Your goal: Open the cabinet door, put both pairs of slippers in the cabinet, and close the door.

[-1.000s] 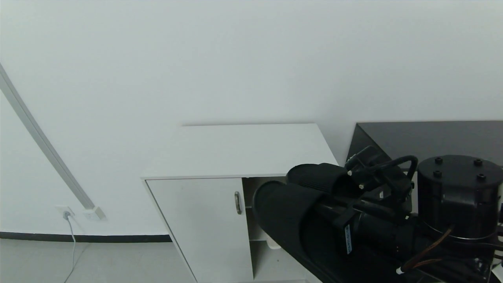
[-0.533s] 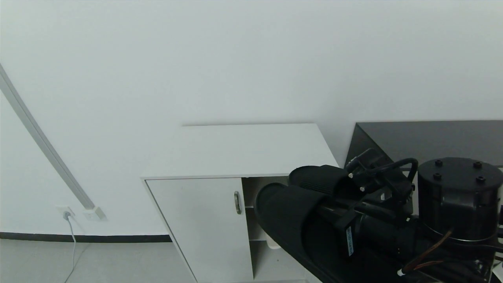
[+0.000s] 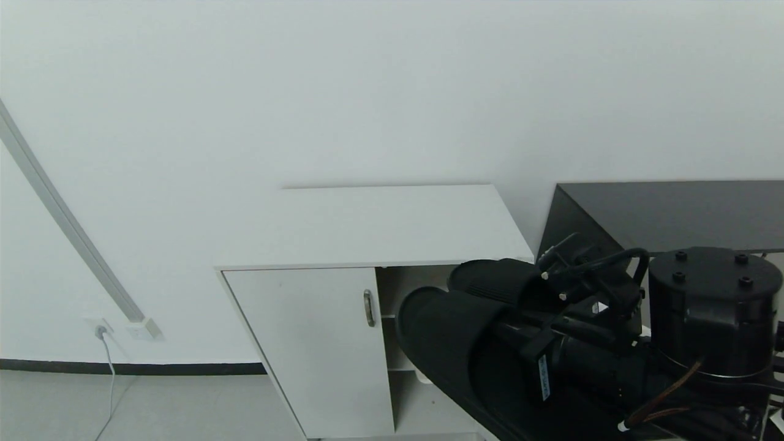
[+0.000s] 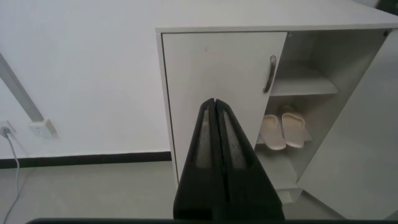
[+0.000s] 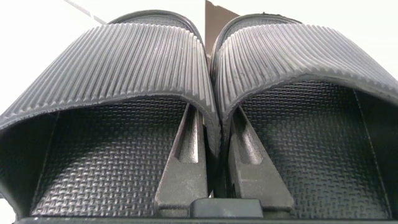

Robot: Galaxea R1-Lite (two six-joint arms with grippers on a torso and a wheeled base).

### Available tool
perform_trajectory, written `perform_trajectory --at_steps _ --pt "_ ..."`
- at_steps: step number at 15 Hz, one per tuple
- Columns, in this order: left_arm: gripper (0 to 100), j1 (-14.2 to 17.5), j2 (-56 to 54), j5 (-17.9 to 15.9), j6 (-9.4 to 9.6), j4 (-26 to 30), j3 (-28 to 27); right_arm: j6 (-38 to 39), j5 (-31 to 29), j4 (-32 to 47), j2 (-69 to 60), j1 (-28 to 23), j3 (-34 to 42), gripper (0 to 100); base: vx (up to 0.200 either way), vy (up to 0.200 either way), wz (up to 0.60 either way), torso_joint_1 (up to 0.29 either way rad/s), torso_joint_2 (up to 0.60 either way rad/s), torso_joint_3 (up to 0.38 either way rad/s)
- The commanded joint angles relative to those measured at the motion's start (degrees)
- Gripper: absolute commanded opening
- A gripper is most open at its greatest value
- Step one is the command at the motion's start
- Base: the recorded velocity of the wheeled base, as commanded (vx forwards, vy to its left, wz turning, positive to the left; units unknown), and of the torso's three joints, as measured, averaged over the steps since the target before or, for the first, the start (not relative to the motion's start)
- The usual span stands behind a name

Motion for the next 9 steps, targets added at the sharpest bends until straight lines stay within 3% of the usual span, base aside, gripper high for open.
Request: perform_trajectory --at_steps 1,9 --pt "0 0.0 0.0 0.0 -0.01 0.0 0.0 0.0 0.0 -0.1 0.2 0.1 0.0 0 0.0 0.0 0.0 -0.198 0.49 0.281" --pt "0 0.0 0.0 0.0 -0.01 0.0 0.0 0.1 0.0 -0.3 0.6 0.2 0.1 0 0.0 0.0 0.0 -0.223 0.54 0.314"
